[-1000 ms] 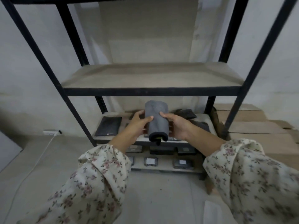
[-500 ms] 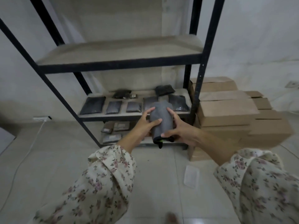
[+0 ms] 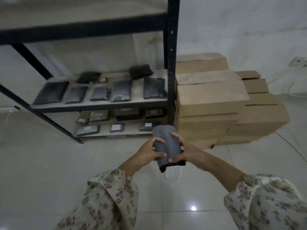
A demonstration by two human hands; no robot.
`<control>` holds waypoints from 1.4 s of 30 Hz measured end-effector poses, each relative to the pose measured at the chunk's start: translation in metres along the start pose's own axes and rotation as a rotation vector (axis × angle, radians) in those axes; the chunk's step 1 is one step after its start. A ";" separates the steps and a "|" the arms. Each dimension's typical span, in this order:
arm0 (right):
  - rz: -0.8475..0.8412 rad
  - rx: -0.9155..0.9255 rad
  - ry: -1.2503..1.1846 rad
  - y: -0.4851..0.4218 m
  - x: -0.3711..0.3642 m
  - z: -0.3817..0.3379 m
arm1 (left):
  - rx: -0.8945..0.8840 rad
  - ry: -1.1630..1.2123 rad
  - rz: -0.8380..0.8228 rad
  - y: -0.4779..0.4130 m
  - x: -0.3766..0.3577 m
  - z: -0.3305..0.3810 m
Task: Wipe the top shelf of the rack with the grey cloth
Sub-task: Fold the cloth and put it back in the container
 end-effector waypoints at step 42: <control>0.229 -0.332 1.027 -0.371 0.012 0.547 | -0.034 -1.363 0.148 -0.371 -0.100 -0.498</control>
Point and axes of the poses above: each hand's wrist, its own y-axis away from the middle knuckle, its own x-axis out of the back of the hand, z = x × y, the point moved 7 cm from there along -y, towards the middle knuckle, and after that the axes turned 2 degrees about y, right-handed, at the moved point
